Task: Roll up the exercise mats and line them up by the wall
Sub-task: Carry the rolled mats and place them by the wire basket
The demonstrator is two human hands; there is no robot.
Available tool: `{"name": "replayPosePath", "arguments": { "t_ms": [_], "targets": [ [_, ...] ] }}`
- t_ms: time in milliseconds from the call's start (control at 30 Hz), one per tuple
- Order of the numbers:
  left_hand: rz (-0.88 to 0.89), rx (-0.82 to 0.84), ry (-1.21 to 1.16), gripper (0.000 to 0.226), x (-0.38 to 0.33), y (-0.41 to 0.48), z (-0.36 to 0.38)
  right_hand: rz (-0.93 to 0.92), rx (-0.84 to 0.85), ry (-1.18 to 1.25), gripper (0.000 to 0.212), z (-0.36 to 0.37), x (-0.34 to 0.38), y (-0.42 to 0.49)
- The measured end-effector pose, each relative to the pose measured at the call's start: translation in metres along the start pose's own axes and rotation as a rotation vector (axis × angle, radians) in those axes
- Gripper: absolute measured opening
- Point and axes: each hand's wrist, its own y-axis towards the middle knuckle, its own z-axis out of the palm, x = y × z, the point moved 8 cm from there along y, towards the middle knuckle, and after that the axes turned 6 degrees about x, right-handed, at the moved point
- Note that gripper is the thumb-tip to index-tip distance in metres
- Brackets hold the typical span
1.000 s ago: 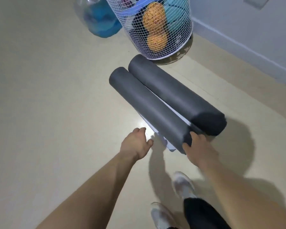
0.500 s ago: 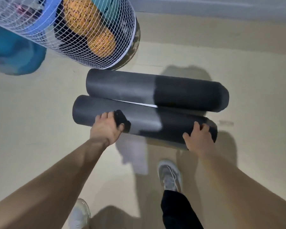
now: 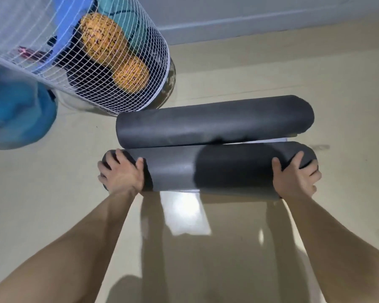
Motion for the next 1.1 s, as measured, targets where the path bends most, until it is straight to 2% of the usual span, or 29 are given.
{"name": "replayPosePath", "arguments": {
  "t_ms": [100,167,233,367,600,767,833,1000,1100],
  "targets": [
    [-0.196,-0.014,-0.248,0.088,0.049,0.021,0.003,-0.033,-0.105,0.171,0.097,0.003,-0.010,0.008],
    [-0.255,0.042,-0.495,0.102,0.071,0.029,0.015,-0.001,-0.069,0.336,0.114,0.008,-0.020,0.014],
    [-0.217,0.050,-0.753,0.102,0.076,0.029,0.026,0.066,-0.028,0.429,0.130,0.008,-0.029,0.018],
    [-0.149,-0.083,-0.926,0.088,0.077,0.017,0.031,0.121,-0.047,0.455,0.137,0.007,-0.032,0.019],
    [-0.112,-0.021,-0.786,0.090,0.081,0.010,0.033,0.093,0.042,0.399,0.135,0.000,-0.037,0.015],
    [-0.097,-0.129,-0.712,0.092,0.075,0.010,0.018,0.074,-0.071,0.340,0.123,-0.007,-0.027,0.001],
    [-0.085,-0.133,-0.712,0.096,0.074,0.012,0.017,0.056,-0.090,0.380,0.121,-0.007,-0.029,-0.001],
    [-0.017,-0.062,-0.691,0.121,0.074,0.013,0.028,0.002,0.111,0.385,0.139,0.016,-0.043,-0.002],
    [-0.012,-0.062,-0.669,0.125,0.076,0.018,0.027,-0.080,0.061,0.180,0.135,0.011,-0.027,-0.004]
  ]
}}
